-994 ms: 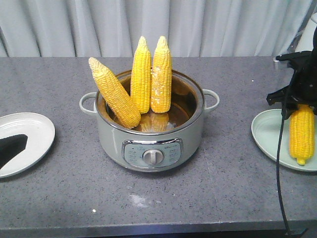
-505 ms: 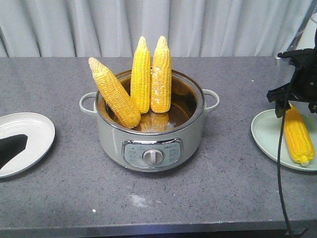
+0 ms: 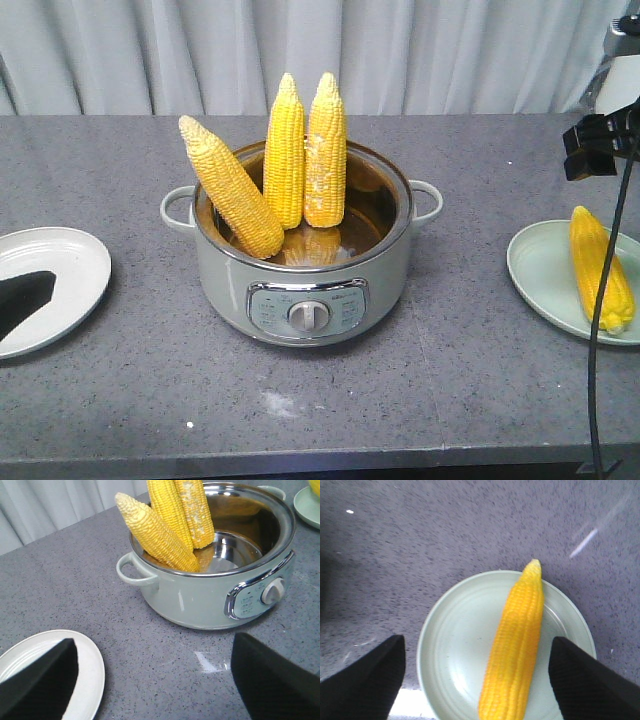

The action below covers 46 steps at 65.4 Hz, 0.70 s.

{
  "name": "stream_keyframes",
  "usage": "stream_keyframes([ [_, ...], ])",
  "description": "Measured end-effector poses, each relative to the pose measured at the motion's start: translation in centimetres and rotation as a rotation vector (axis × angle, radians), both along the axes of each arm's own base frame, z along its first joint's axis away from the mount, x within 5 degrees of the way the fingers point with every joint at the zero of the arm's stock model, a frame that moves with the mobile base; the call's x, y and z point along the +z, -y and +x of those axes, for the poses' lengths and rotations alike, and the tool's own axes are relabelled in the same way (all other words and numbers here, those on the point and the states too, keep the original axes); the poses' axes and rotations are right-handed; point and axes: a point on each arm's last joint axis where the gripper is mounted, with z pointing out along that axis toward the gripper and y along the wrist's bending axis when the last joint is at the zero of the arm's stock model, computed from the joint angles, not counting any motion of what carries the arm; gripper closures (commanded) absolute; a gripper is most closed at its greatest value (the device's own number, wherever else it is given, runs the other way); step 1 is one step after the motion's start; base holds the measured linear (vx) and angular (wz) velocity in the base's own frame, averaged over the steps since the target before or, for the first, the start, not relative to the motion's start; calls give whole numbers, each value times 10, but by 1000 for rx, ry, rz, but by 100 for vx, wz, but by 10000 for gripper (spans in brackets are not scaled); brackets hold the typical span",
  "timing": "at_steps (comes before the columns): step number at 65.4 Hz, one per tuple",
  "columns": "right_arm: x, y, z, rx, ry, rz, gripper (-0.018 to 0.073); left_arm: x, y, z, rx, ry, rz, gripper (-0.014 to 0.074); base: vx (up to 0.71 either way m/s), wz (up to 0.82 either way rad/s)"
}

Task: Distribute corn equally
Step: 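Withdraw the right gripper beside the pale green plate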

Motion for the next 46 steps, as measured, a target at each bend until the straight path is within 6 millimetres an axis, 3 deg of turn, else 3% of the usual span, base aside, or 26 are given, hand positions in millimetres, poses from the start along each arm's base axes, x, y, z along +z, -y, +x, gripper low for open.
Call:
stream_keyframes([
  [14,14,-49,-47,158,121,-36,74,0,0,0,0,-1,0,10,0,0],
  [26,21,-78,-90,261,149,-30,88,-2,0,-1,-3,-24,10,10,0,0],
  [35,11,-85,-118,283,133,0,87,-3,0,-2,-4,-34,14,10,0,0],
  [46,-3,-79,-144,281,121,11,87,-3,0,-2,-4,-35,11,10,0,0],
])
